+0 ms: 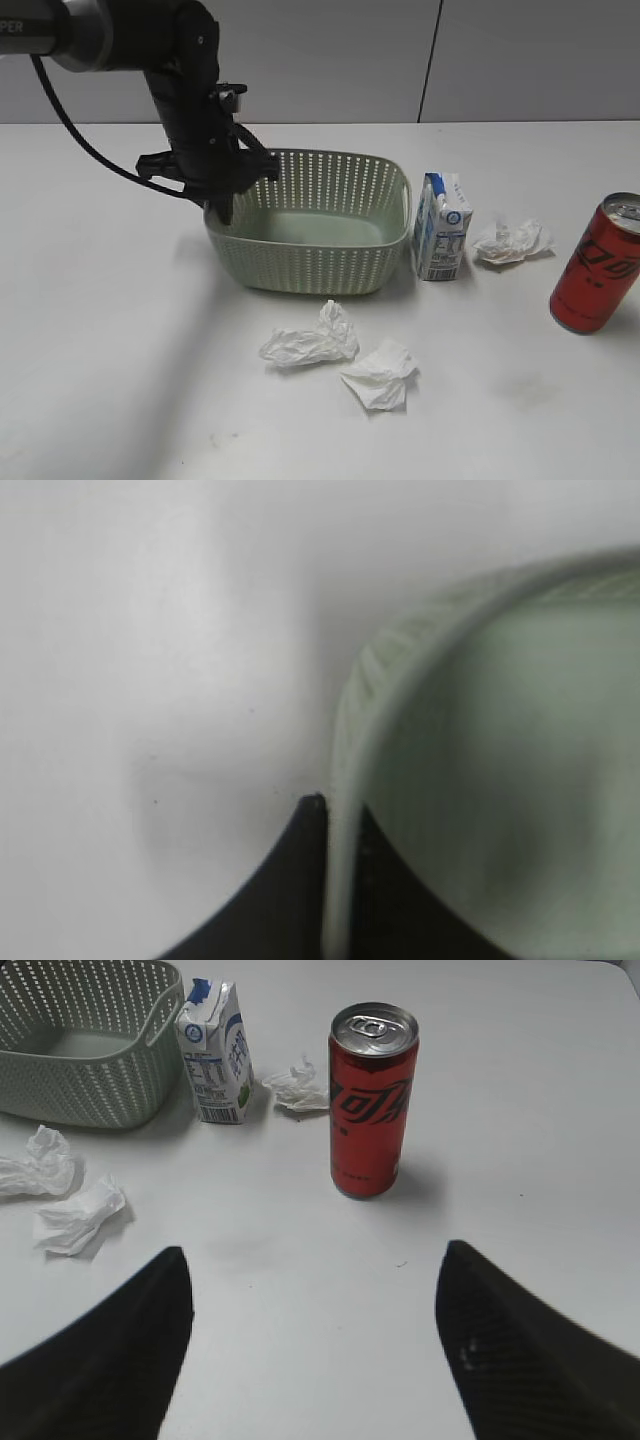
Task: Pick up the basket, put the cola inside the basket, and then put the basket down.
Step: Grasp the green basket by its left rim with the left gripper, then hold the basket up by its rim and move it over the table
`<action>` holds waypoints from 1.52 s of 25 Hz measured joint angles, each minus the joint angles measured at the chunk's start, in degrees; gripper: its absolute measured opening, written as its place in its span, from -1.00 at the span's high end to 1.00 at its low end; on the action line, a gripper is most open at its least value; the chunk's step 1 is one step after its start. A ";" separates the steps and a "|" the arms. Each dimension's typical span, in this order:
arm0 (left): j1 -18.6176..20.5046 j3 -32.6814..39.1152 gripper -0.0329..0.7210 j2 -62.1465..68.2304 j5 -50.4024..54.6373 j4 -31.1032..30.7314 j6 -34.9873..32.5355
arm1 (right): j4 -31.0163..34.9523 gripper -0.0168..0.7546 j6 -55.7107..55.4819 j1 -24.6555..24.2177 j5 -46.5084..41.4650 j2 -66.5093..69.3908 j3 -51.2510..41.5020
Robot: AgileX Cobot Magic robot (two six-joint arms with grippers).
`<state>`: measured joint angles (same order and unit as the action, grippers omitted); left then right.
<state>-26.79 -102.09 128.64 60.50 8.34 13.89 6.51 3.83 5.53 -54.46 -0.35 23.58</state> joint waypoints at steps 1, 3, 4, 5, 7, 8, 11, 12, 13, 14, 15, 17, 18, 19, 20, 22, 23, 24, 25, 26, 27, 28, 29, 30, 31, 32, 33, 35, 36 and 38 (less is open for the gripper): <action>0.28 0.00 0.91 0.00 0.43 0.83 0.00 | 0.00 -0.56 0.00 0.00 0.00 0.00 0.00; 0.68 0.00 0.91 0.00 1.82 2.17 0.46 | -0.06 -0.56 0.00 0.00 0.00 0.00 0.00; 0.96 0.00 0.91 0.00 2.78 2.63 1.00 | -0.06 -0.56 0.00 0.00 0.00 0.00 0.00; 1.19 0.00 0.91 -0.15 3.87 2.99 1.52 | -0.06 -0.56 0.00 0.00 0.00 0.00 0.00; 1.60 0.06 0.91 -1.21 5.90 2.92 2.81 | -0.06 -0.56 0.00 0.00 0.00 0.00 0.00; 1.74 0.10 0.91 -1.91 6.89 2.63 3.46 | -0.06 -0.56 0.00 0.00 0.00 0.00 0.00; 2.27 0.10 0.91 -5.32 7.93 2.24 5.00 | -0.06 -0.56 -0.05 0.00 0.00 0.00 0.00; 2.39 0.10 0.91 -6.42 8.27 2.24 5.13 | -0.06 -0.56 -0.05 0.00 0.00 0.00 0.00; 2.39 0.10 0.91 -7.72 8.68 2.24 5.26 | -0.06 -0.56 -0.05 0.00 0.00 0.00 0.00; 2.39 0.10 0.91 -8.93 9.03 2.31 5.34 | -0.06 -0.56 -0.05 0.00 0.00 0.00 0.00; 2.39 0.10 0.91 -9.83 9.17 2.46 5.47 | -0.06 -0.56 -0.05 0.00 0.00 0.00 0.00; 2.19 0.19 0.91 -11.58 9.22 2.63 5.85 | -0.06 -0.56 -0.05 0.00 0.00 0.00 0.00; 2.07 0.80 0.91 -12.48 9.17 2.88 6.29 | -0.06 -0.56 -0.05 0.00 0.00 0.00 0.00; 1.89 1.57 0.91 -13.30 9.17 3.32 7.04 | -0.06 -0.56 -0.05 0.00 0.00 0.00 0.00; 1.68 2.72 0.91 -14.33 9.23 4.03 7.98 | -0.06 -0.56 -0.05 0.00 0.00 0.00 0.00; 0.85 4.98 0.91 -16.38 9.35 6.21 9.03 | -0.06 -0.56 -0.05 0.00 0.00 0.00 0.00; 0.30 5.88 0.91 -17.35 9.43 6.49 9.15 | -0.06 -0.56 -0.05 0.00 0.00 0.00 0.00; -0.39 6.98 0.91 -18.66 9.42 6.24 9.41 | -0.06 -0.56 -0.11 0.00 0.00 0.00 0.00; -1.43 8.13 0.91 -20.06 9.42 4.97 10.21 | -0.06 -0.56 -0.11 0.00 0.00 0.00 0.00; -2.68 9.11 0.91 -21.46 9.47 2.58 11.53 | -0.06 -0.56 -0.11 0.00 0.00 0.00 0.00; -3.82 10.36 0.91 -22.61 9.55 0.10 13.81 | -0.06 -0.56 -0.11 0.00 0.00 0.00 0.00; -5.20 11.79 0.91 -24.01 9.55 -2.82 16.29 | -0.06 -0.56 -0.11 0.00 0.00 0.00 0.00; -6.45 13.34 0.91 -25.39 9.55 -5.00 18.32 | -0.06 -0.56 -0.11 0.00 0.00 0.00 0.00; -7.66 14.65 0.91 -26.52 9.55 -6.05 19.41 | -0.06 -0.56 -0.11 0.00 0.00 0.00 0.00; -8.67 16.26 0.91 -27.87 9.55 -6.60 20.16 | -0.06 -0.56 -0.11 0.00 0.00 0.00 0.00; -9.94 17.90 0.91 -29.22 9.55 -6.79 20.64 | -0.06 -0.56 -0.11 0.00 0.00 0.00 0.00; -11.17 19.53 0.91 -30.45 9.41 -6.44 20.90 | -0.06 -0.56 -0.17 0.00 0.00 0.00 0.00; -12.91 22.43 0.91 -32.21 8.48 -4.98 21.04 | -0.06 -0.56 -0.17 0.00 0.00 0.00 0.00; -13.55 24.03 0.91 -32.88 7.69 -3.86 21.10 | -0.06 -0.56 -0.17 0.00 0.00 0.00 0.00; -14.13 27.14 0.91 -33.73 6.17 -1.80 21.14 | -0.06 -0.56 -0.17 0.00 0.00 0.00 0.00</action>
<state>-40.93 -74.95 94.92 66.67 6.54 35.03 6.45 3.66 5.53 -54.46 -0.35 23.58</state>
